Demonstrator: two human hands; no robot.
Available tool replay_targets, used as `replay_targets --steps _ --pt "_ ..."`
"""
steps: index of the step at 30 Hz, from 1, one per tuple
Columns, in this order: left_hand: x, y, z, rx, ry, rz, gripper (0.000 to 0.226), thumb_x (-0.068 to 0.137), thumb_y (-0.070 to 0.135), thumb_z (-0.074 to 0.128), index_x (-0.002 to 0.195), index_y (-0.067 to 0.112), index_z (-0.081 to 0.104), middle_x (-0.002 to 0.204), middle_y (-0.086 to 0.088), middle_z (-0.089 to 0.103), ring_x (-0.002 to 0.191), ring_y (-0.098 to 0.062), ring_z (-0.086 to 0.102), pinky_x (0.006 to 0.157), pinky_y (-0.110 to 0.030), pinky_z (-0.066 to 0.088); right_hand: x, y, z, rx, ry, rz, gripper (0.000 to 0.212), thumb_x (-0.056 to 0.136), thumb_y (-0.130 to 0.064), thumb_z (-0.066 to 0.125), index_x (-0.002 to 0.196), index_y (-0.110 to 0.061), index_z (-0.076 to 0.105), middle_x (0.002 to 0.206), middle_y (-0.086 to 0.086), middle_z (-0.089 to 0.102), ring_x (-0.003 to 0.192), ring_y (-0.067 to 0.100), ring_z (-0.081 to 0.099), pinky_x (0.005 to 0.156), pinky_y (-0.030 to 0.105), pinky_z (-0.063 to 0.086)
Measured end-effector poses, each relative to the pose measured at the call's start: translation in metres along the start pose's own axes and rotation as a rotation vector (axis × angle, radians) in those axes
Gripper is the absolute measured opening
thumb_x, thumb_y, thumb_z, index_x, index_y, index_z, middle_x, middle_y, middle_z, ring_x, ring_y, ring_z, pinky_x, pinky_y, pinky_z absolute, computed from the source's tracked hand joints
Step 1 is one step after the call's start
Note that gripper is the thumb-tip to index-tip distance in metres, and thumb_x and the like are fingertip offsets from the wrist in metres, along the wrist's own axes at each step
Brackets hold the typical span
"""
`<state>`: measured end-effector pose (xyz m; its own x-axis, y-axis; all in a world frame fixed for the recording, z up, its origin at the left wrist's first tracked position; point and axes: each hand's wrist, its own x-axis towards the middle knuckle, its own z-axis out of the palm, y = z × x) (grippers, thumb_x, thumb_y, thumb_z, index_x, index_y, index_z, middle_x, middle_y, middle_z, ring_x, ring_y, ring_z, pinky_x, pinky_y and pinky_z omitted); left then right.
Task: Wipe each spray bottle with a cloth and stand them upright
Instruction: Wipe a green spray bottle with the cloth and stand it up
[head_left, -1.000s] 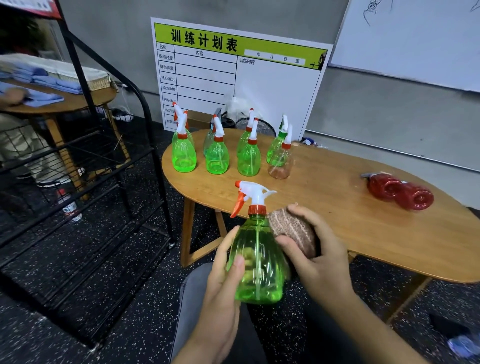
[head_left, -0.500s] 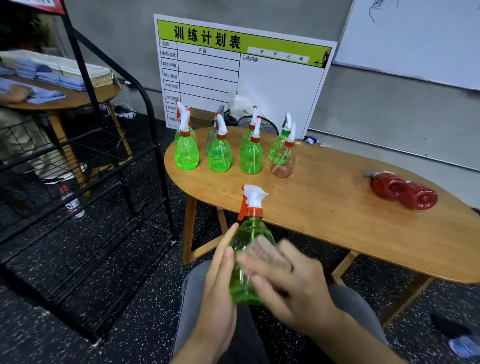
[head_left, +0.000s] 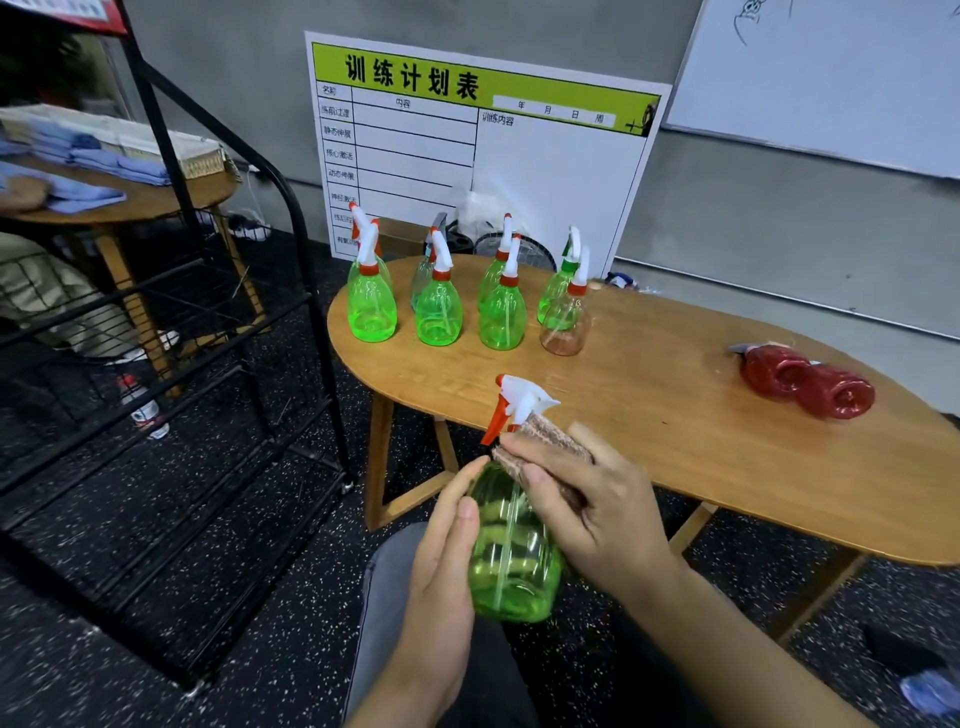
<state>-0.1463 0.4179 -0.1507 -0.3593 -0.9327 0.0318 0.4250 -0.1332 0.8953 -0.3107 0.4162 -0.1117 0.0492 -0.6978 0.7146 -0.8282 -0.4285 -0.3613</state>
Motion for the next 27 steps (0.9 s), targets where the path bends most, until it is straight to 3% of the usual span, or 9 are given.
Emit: replay_targets --steps 4,7,9,12,14,17,19,22,27 --pt "0.000 -0.001 -0.002 -0.025 0.023 -0.038 0.050 0.100 0.040 0.045 0.146 0.027 0.057 0.133 -0.006 0.073 0.124 -0.025 0.070 0.102 -0.044 0.058 -0.021 -0.009 -0.002 -0.081 -0.067 -0.275 0.031 0.103 -0.036 0.057 0.133 -0.033 0.065 0.080 -0.002 0.054 0.059 0.009 0.046 0.044 0.025 0.044" --pt "0.001 -0.001 -0.001 -0.039 0.013 -0.047 0.052 0.100 0.043 0.041 0.147 0.026 0.055 0.131 -0.011 0.074 0.123 -0.030 0.070 0.105 -0.046 0.056 -0.034 -0.011 -0.008 -0.170 -0.150 -0.580 0.033 0.098 -0.034 0.065 0.130 -0.028 0.071 0.078 -0.001 0.061 0.065 0.013 0.051 0.051 0.026 0.045" --pt "0.001 -0.001 0.000 -0.036 0.015 -0.044 0.053 0.101 0.043 0.040 0.148 0.024 0.055 0.132 -0.010 0.073 0.125 -0.029 0.069 0.107 -0.045 0.053 -0.035 -0.011 -0.011 -0.174 -0.151 -0.639 0.033 0.096 -0.034 0.068 0.127 -0.026 0.074 0.077 -0.003 0.060 0.066 0.014 0.052 0.053 0.025 0.043" --pt "0.001 -0.002 0.001 0.014 0.006 -0.051 0.051 0.102 0.045 0.039 0.148 0.030 0.056 0.132 -0.007 0.074 0.125 -0.026 0.069 0.104 -0.047 0.054 -0.026 -0.005 -0.010 -0.151 -0.120 -0.544 0.031 0.099 -0.035 0.064 0.130 -0.030 0.066 0.076 -0.004 0.055 0.063 0.010 0.045 0.051 0.023 0.041" --pt "0.000 -0.002 0.001 0.037 0.012 -0.040 0.048 0.103 0.043 0.040 0.147 0.033 0.057 0.135 -0.003 0.072 0.126 -0.023 0.068 0.102 -0.045 0.055 -0.017 0.001 -0.008 -0.109 -0.049 -0.350 0.028 0.104 -0.037 0.058 0.131 -0.035 0.064 0.076 -0.004 0.053 0.060 0.008 0.044 0.047 0.022 0.041" --pt "0.000 -0.002 0.002 0.045 0.000 -0.024 0.049 0.102 0.041 0.041 0.148 0.030 0.055 0.135 0.001 0.072 0.126 -0.019 0.068 0.099 -0.038 0.057 -0.004 0.006 -0.003 -0.005 0.045 -0.049 0.029 0.104 -0.035 0.056 0.127 -0.031 0.073 0.083 -0.008 0.051 0.058 0.007 0.045 0.048 0.021 0.037" --pt "-0.001 -0.003 0.002 0.033 0.003 -0.018 0.050 0.102 0.041 0.042 0.148 0.029 0.055 0.136 0.002 0.071 0.127 -0.017 0.067 0.099 -0.036 0.058 -0.004 0.005 0.001 0.029 0.083 0.029 0.029 0.101 -0.032 0.059 0.123 -0.026 0.076 0.086 -0.014 0.047 0.060 0.005 0.045 0.052 0.018 0.035" --pt "0.000 -0.003 0.001 0.016 0.029 -0.029 0.050 0.103 0.041 0.041 0.149 0.026 0.054 0.138 -0.003 0.070 0.130 -0.022 0.066 0.104 -0.039 0.057 -0.016 -0.005 0.002 -0.006 0.069 -0.028 0.029 0.104 -0.033 0.057 0.128 -0.029 0.072 0.082 -0.007 0.048 0.059 0.006 0.043 0.052 0.015 0.035" --pt "0.001 -0.006 -0.005 -0.027 0.048 -0.074 0.051 0.104 0.046 0.040 0.149 0.026 0.055 0.137 -0.013 0.069 0.130 -0.035 0.065 0.110 -0.052 0.049 -0.054 -0.015 -0.002 -0.066 -0.164 -0.418 0.033 0.097 -0.031 0.068 0.129 -0.032 0.073 0.081 -0.003 0.052 0.064 0.010 0.044 0.051 0.023 0.042"
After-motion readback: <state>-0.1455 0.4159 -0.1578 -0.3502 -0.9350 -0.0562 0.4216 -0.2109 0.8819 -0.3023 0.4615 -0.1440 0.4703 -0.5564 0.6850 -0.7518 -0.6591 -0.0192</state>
